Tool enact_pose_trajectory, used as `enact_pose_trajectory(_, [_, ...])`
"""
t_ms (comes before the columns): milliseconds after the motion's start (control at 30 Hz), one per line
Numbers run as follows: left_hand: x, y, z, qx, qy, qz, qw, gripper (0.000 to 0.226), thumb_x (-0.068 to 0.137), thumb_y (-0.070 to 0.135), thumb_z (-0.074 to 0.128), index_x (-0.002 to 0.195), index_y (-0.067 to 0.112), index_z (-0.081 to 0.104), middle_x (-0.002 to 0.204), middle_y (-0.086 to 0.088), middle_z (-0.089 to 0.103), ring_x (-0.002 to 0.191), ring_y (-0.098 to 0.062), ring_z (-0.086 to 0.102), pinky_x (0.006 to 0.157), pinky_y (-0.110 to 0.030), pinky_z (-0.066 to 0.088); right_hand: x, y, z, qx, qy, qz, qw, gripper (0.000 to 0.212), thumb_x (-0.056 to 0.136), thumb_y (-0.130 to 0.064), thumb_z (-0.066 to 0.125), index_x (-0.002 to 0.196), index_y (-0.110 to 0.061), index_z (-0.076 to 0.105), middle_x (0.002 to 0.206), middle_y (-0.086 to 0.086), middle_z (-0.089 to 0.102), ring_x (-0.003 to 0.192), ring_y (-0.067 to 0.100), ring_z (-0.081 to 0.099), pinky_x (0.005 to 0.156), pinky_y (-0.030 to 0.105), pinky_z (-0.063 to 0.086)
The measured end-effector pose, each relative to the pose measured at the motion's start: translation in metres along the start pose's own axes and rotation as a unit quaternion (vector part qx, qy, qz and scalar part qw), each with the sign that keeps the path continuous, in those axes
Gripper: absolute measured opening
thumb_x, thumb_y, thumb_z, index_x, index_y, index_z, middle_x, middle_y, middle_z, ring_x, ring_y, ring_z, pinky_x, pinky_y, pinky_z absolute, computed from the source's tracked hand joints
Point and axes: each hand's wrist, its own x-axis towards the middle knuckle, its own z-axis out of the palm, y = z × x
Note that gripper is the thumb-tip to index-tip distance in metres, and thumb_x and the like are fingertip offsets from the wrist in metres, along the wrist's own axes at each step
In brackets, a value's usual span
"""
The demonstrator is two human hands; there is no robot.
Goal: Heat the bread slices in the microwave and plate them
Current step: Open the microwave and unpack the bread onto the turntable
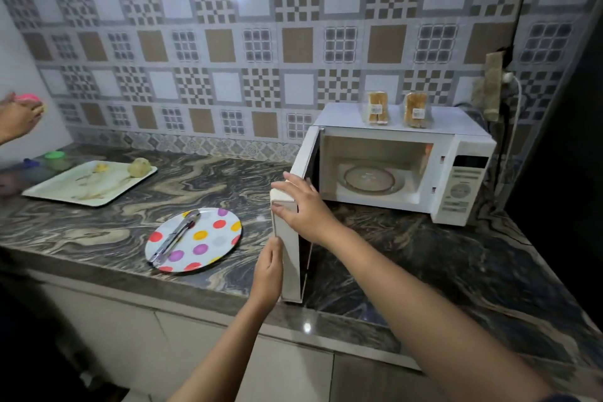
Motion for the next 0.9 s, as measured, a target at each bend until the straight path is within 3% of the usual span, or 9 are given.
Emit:
enact_pose_trajectory(100, [0.005,0.004,-0.012,-0.009,0.024,-0.009,1.0,0.048,0.102,0.031,0.025,0.146,0.012,0.025,0.15,0.0,0.031,0.138,-0.006,0.024,0.104,-0.016,0.019,0.011,-0.016,0.018,-0.015,0.009,0.013,1.0,0.048,0.096,-0.033,0.049,0.141,-0.021,0.04,0.157,0.0,0.017,0.145,0.021,0.013,0.119,0.041,0.009])
enact_pose_trajectory(200, [0.012,0.003,-0.025,-0.01,0.048,-0.019,0.999,0.05,0.102,0.034,0.023,0.147,0.014,0.024,0.151,0.001,0.03,0.142,-0.012,0.022,0.109,-0.018,0.017,0.024,-0.024,0.032,-0.027,-0.002,0.023,0.999,0.051,0.096,-0.031,0.048,0.145,-0.021,0.033,0.158,0.002,0.011,0.146,0.025,0.007,0.12,0.043,0.004])
enact_pose_trajectory(267, [0.018,0.0,-0.033,0.006,0.063,-0.031,0.998,0.053,0.1,0.041,0.022,0.147,0.016,0.025,0.153,0.0,0.027,0.142,-0.014,0.024,0.118,-0.029,0.017,0.032,-0.028,0.041,-0.038,-0.006,0.034,0.999,0.053,0.096,-0.032,0.048,0.146,-0.023,0.03,0.159,0.002,0.008,0.146,0.03,0.004,0.12,0.044,0.001])
enact_pose_trajectory(367, [0.024,0.0,-0.042,0.023,0.081,-0.048,0.995,0.057,0.098,0.048,0.019,0.147,0.019,0.027,0.153,-0.002,0.03,0.141,-0.017,0.027,0.117,-0.039,0.022,0.041,-0.035,0.052,-0.056,-0.011,0.045,0.997,0.056,0.096,-0.033,0.048,0.147,-0.024,0.026,0.159,0.0,0.005,0.145,0.036,0.003,0.118,0.046,0.006])
enact_pose_trajectory(733, [0.032,-0.004,-0.048,0.024,0.135,-0.055,0.989,0.055,0.099,0.048,0.018,0.142,0.019,0.037,0.146,-0.005,0.042,0.134,-0.023,0.038,0.111,-0.04,0.031,0.044,-0.044,0.061,-0.058,0.025,0.046,0.997,0.059,0.095,-0.026,0.051,0.148,-0.02,0.025,0.159,0.001,0.002,0.144,0.041,0.001,0.115,0.049,0.015])
enact_pose_trajectory(800, [0.029,-0.004,-0.046,0.038,0.146,-0.071,0.986,0.055,0.099,0.046,0.018,0.136,0.015,0.044,0.139,-0.007,0.049,0.127,-0.025,0.045,0.106,-0.04,0.036,0.042,-0.04,0.065,-0.018,0.072,0.04,0.996,0.065,0.091,-0.026,0.058,0.146,-0.014,0.027,0.158,0.008,0.003,0.144,0.037,0.009,0.115,0.043,0.021])
enact_pose_trajectory(900, [0.024,-0.001,-0.04,0.064,0.179,-0.083,0.978,0.051,0.1,0.041,0.021,0.119,0.007,0.054,0.122,-0.013,0.058,0.113,-0.029,0.052,0.093,-0.038,0.04,0.033,-0.035,0.066,0.037,0.15,0.04,0.987,0.07,0.082,-0.025,0.07,0.139,-0.005,0.034,0.145,0.017,0.024,0.131,0.029,0.034,0.106,0.027,0.028])
